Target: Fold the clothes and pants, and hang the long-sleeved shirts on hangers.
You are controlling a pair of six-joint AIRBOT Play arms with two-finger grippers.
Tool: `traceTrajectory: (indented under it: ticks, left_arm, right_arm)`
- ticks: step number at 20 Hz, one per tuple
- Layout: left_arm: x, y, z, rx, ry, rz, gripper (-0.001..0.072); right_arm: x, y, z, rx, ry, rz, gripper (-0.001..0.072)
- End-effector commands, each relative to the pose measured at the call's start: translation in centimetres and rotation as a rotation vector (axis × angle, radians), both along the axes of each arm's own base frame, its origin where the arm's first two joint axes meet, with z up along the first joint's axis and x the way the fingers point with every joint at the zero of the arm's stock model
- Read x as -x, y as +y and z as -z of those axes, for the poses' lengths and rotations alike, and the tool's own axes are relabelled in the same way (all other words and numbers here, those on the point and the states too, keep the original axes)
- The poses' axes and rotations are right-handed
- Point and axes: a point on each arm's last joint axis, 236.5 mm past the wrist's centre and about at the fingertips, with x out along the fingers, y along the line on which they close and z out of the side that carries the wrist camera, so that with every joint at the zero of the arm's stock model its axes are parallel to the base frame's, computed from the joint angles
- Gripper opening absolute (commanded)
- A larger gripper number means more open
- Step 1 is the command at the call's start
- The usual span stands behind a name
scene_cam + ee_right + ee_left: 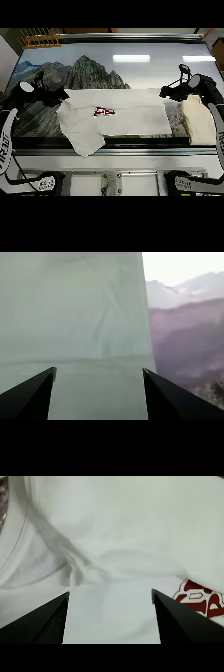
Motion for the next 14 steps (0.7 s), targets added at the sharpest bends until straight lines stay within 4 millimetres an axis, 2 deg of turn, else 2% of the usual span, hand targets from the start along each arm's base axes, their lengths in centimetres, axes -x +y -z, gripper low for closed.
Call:
traceTrajectory:
  ticks: [1,3,4,6,9,11,14]
  left_arm:
    - [4.2,-0.7,-1.9,0.0,-0.007,0.013,0.0548]
    - [7.4,-2.3,-0.5,0.005,0.028,0.04,0.0547]
    - [9.1,-3.1,0.3,0.009,0.048,0.059,0.0548]
    - [11.0,-4.6,1.5,0.014,0.073,0.077,0.0548]
    - [12.6,-6.5,2.5,0.011,0.085,0.118,0.0548]
    - [13.0,-7.3,2.7,0.01,0.089,0.146,0.0548]
    - [13.2,-7.9,2.7,0.01,0.089,0.162,0.0548]
  right_arm:
    - [7.2,-4.0,-1.5,0.041,0.083,0.06,0.0587]
    - [13.3,-5.4,1.7,-0.021,0.198,0.226,0.0587]
    - [16.2,-5.5,3.6,-0.067,0.252,0.317,0.0588]
    - [19.9,-4.7,7.1,-0.161,0.311,0.459,0.0587]
    - [21.0,-2.4,10.5,-0.302,0.301,0.576,0.0587]
    - [20.0,-1.8,11.7,-0.346,0.243,0.627,0.0587]
    - [18.0,-1.9,11.9,-0.344,0.157,0.65,0.0586]
